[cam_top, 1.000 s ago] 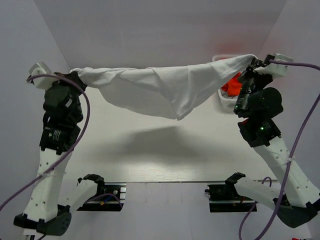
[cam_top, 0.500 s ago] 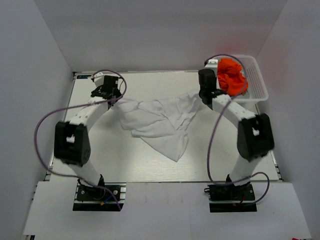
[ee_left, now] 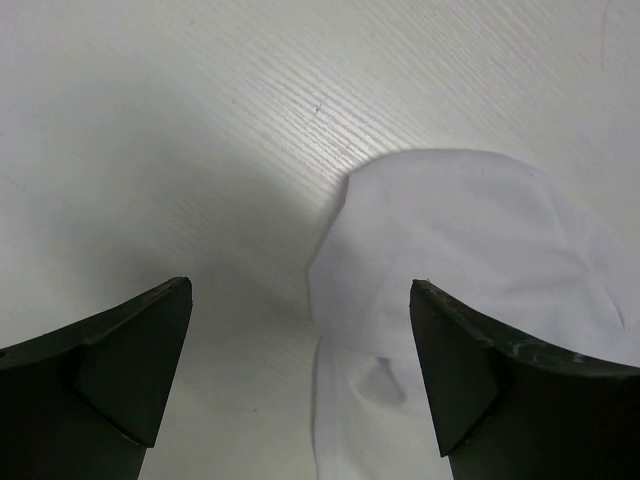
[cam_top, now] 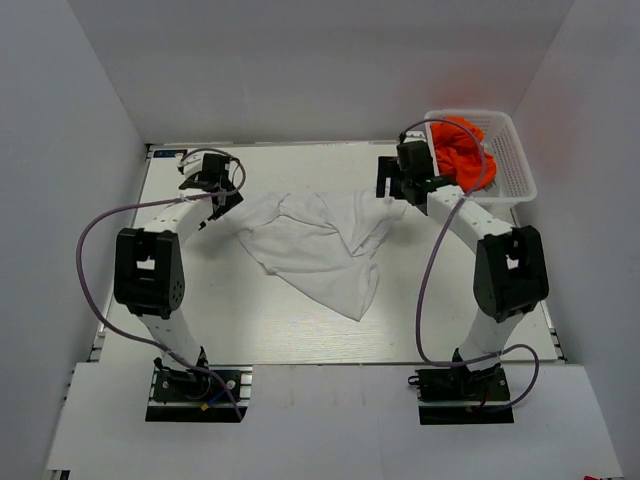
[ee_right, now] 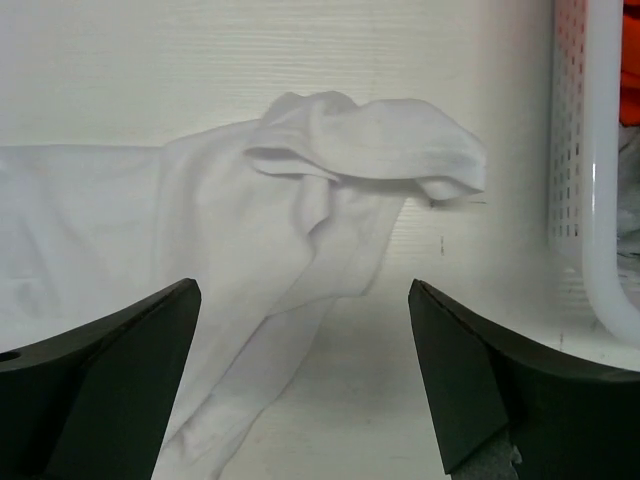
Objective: Fold and stack the t-shirts
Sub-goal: Flatten out the tshirt
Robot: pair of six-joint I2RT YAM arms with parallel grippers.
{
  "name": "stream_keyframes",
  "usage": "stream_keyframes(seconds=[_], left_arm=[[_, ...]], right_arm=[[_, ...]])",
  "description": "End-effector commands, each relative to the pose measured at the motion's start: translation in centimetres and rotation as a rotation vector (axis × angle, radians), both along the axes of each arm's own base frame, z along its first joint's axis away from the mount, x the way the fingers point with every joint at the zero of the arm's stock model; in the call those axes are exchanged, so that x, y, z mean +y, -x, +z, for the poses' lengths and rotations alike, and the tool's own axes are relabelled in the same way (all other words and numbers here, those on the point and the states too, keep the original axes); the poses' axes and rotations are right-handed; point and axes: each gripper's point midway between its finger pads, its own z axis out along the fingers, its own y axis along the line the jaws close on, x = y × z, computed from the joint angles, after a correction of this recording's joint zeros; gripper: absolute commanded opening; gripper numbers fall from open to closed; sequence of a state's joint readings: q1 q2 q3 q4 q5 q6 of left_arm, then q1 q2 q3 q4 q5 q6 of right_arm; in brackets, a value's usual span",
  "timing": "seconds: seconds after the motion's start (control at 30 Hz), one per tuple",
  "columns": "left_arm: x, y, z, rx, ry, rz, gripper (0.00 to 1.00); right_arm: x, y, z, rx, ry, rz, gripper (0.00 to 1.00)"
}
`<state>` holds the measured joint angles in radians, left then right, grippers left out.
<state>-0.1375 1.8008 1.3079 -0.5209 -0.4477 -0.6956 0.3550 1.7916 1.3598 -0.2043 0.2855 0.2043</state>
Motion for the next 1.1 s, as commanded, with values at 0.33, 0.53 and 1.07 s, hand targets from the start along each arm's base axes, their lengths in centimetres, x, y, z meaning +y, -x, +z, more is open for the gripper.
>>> stream_keyframes(seconds=[0.33,0.53,1.07], left_arm=[[-1.5,-0.5,-0.9,-0.081,0.113,-0.121,1.00],[-2.1,-0.2,-3.2,-0.058,0.155,-0.145,0.81],[-2.6,0.2,-5.7,-0.020,0.170,-0.181,0.00]], right_arm=[[9.9,8.7,-0.6,0.127,-0.260,0.364,0.90],[10.6,10.6,-3.0,0.182,-0.211,0.334,0.90],[12.4,12.5,-6.1,0.247,-0.098,0.332,0.90]])
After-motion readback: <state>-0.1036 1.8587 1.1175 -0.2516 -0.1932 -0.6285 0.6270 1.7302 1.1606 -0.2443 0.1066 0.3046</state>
